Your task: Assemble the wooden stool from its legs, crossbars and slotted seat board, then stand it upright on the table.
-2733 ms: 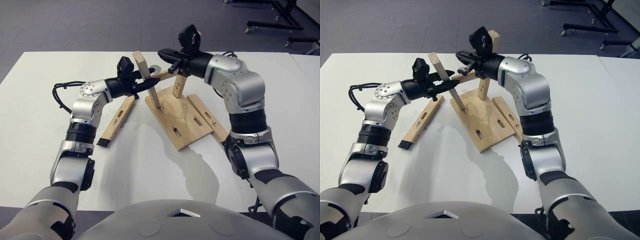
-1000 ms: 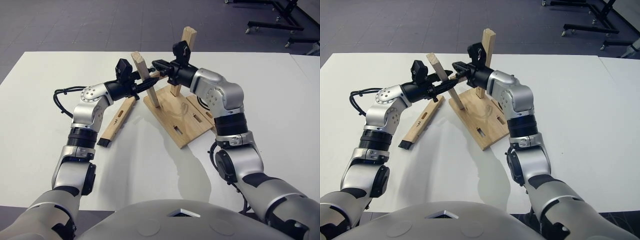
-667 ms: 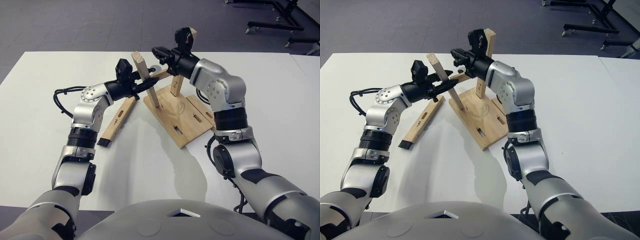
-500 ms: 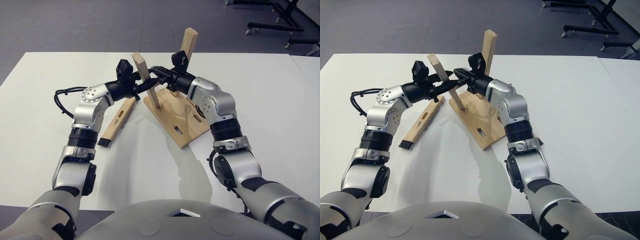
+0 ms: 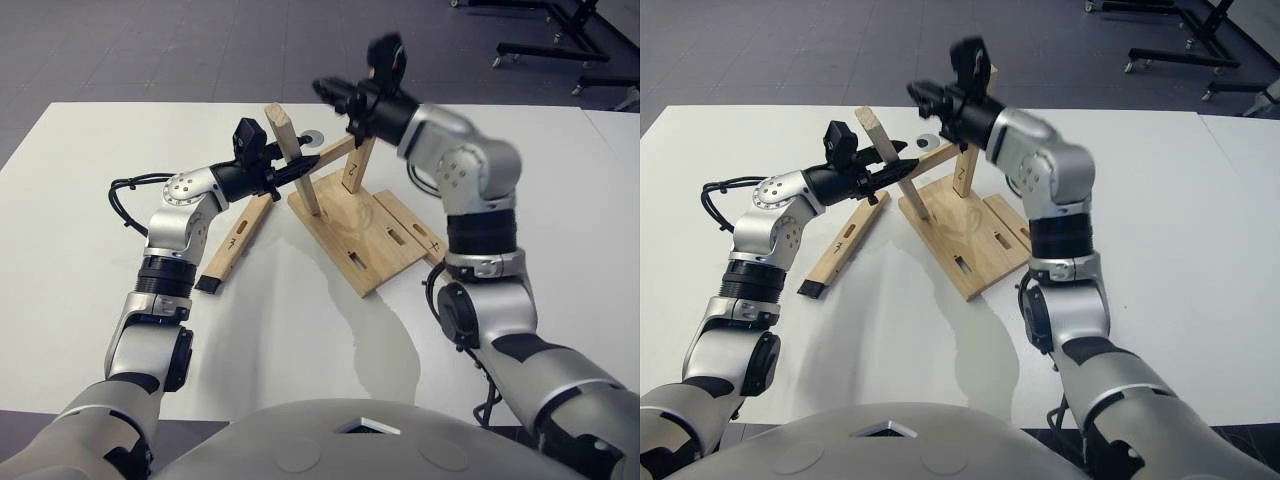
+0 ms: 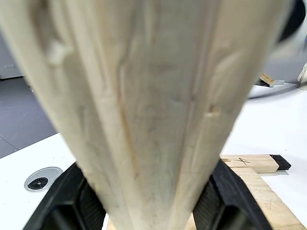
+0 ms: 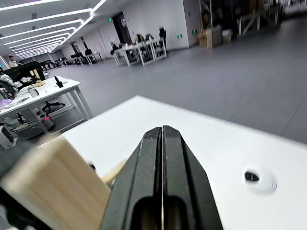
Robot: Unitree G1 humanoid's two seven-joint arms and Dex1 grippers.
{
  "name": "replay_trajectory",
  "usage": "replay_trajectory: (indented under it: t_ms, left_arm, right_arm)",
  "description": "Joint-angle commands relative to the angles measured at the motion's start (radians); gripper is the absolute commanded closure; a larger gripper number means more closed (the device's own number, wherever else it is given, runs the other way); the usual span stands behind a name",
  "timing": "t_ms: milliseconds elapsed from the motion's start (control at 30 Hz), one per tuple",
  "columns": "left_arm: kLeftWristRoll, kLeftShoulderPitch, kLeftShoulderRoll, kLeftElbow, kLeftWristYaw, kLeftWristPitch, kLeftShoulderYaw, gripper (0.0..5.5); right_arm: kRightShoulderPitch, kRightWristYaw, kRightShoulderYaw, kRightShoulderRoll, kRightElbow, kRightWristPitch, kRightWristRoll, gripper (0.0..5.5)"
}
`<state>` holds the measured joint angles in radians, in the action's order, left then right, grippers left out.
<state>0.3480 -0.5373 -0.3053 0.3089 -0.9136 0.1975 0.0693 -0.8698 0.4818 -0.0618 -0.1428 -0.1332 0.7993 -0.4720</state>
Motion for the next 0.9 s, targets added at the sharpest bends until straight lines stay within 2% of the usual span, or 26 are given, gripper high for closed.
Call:
replay_trajectory:
  t_ms: [33,133,267,500,700,900]
  left_arm:
    - [-0.028,0.009,-0.009,0.019,-0.005,0.017,0.017,3.41]
    - [-0.03,0.009,-0.008,0.018,-0.004,0.02,0.021,3.41]
    - [-0.03,0.011,-0.008,0.013,-0.004,0.024,0.024,3.41]
    - [-0.022,0.017,-0.023,0.021,-0.045,0.011,0.021,3.41]
    - [-0.02,-0.011,-0.057,0.054,-0.139,0.01,0.039,3.41]
    - [-0.019,-0.039,-0.107,0.063,-0.25,0.029,0.072,3.41]
  right_arm:
    - [-0.029,-0.026,-0.002,-0.006,0.011,0.013,0.006,5.47]
    - [-0.02,-0.036,0.0,-0.007,0.009,-0.002,0.017,5.47]
    - [-0.121,-0.044,-0.06,-0.057,-0.06,-0.045,0.022,5.47]
    - [-0.35,-0.038,-0.191,-0.239,-0.361,-0.231,0.061,5.47]
    - [-0.327,-0.031,-0.204,-0.276,-0.54,-0.334,0.096,5.47]
    - [-0.237,-0.007,-0.18,-0.269,-0.576,-0.36,0.126,5.47]
